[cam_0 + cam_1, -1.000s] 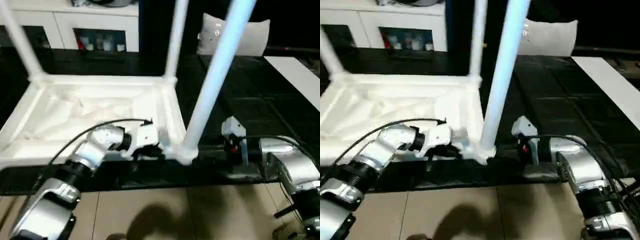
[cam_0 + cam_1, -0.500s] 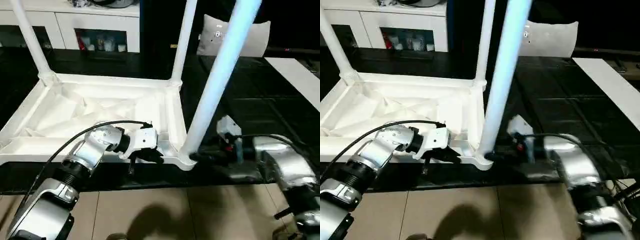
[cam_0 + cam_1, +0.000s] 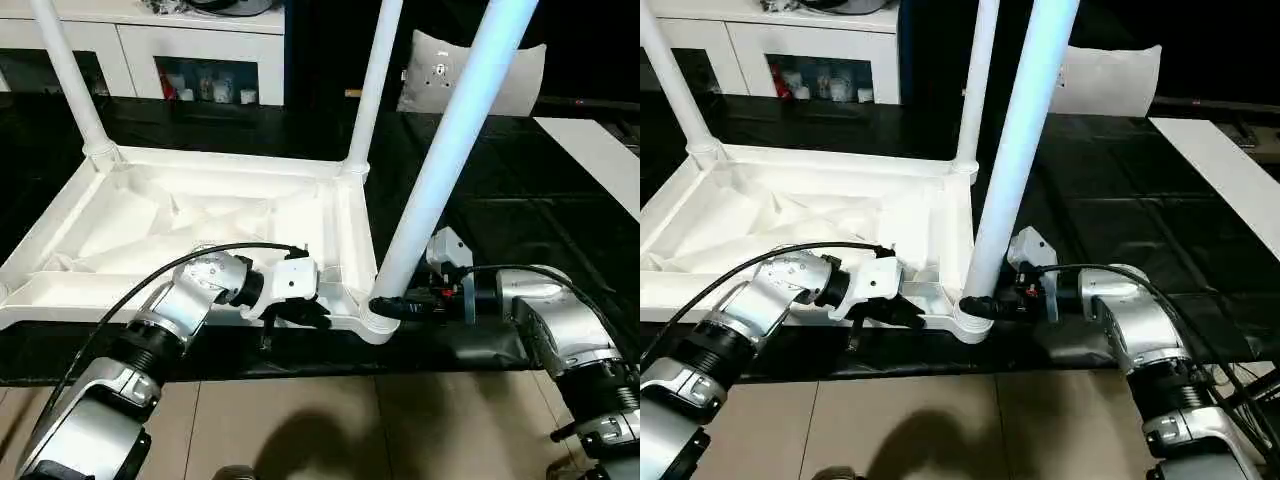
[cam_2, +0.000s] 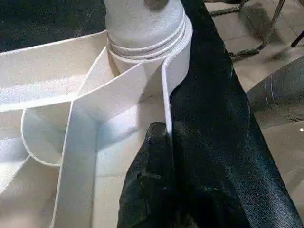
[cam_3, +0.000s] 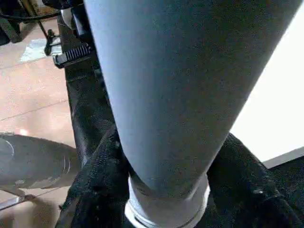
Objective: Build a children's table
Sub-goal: Rotate leg to tighten
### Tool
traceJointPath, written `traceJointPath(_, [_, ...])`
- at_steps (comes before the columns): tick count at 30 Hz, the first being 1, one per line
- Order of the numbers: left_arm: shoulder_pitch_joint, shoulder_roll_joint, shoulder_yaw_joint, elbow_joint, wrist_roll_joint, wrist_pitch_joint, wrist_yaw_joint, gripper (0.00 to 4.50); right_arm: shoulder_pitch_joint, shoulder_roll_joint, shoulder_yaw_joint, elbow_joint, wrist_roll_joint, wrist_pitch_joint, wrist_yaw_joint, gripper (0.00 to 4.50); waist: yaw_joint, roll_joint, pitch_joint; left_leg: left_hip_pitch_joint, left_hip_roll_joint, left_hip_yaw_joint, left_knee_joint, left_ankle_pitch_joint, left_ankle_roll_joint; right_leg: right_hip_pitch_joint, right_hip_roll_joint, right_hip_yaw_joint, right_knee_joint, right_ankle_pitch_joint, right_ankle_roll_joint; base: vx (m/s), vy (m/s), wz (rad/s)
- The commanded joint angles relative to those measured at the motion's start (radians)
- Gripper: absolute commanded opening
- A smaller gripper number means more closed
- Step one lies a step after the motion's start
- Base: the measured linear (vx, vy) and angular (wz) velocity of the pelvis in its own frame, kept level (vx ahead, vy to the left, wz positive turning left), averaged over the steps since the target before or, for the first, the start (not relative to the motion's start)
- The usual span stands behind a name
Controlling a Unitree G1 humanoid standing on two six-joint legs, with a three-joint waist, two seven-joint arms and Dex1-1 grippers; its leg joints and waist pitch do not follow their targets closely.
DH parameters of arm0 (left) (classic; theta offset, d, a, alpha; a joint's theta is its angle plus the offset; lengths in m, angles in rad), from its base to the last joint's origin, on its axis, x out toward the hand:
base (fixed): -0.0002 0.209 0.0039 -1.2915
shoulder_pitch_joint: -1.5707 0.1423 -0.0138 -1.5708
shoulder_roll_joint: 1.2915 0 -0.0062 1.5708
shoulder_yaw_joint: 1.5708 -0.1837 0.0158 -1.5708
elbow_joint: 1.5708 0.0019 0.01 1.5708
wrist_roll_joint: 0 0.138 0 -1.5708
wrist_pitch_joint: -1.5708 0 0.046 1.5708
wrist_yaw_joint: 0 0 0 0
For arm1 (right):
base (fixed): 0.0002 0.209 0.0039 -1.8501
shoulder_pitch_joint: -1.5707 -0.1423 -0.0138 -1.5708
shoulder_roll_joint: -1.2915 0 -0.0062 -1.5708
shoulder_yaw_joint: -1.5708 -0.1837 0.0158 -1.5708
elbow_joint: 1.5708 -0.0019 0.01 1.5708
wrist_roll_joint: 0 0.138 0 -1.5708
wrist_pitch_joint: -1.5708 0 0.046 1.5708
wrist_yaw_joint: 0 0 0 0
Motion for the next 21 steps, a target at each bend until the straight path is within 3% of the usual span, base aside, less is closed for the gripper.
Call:
traceJointPath(1, [0.012,-0.012,-0.030,-0.024,0.010,-0.028,-0.021,0.00,-0.009,-0.007,0.012,0.021,-0.020,0.008,0.000,2.09,-0.007,-0.003,-0.069,0.004,0.033,-0.004,-0.064,-0.157,0.036,0.057,-0.079,0.058,-0.071,-0.238,-0.157,0.000,0.000,0.00])
traceJointPath(13, [0.043,-0.030,-0.009,-0.056,-0.019,0.040,0.002,0.00,0.030,0.020,-0.015,-0.045,0.066,0.145,0.001,1.89,-0.007,-0.002,-0.070,0.004,0.035,-0.005,-0.065,-0.154,0.035,0.058,-0.079,0.058,-0.070,-0.226,-0.162,0.000,0.000,0.00])
traceJointPath(17, [0.044,-0.079,0.031,-0.099,-0.027,0.203,0.106,0.00,0.034,0.074,-0.044,-0.069,0.065,0.230,-0.142,1.89,-0.012,-0.001,-0.065,0.008,0.035,-0.005,-0.068,-0.186,0.021,0.054,-0.080,0.059,-0.078,-0.289,-0.150,0.000,0.000,0.00])
traceJointPath(18, [0.044,-0.079,0.031,-0.099,-0.027,0.203,0.106,0.00,0.034,0.074,-0.044,-0.069,0.065,0.230,-0.142,1.89,-0.014,-0.002,-0.065,0.009,0.036,-0.007,-0.069,-0.188,0.013,0.055,-0.081,0.058,-0.078,-0.300,-0.149,0.000,0.000,0.00])
traceJointPath(21, [0.032,-0.155,0.076,-0.117,-0.041,0.319,0.227,0.00,0.016,0.162,-0.076,-0.058,0.033,0.303,-0.335,1.89,-0.029,-0.005,-0.060,0.005,0.028,-0.010,-0.071,-0.223,-0.003,0.054,-0.083,0.053,-0.096,-0.431,-0.100,0.000,0.000,0.00])
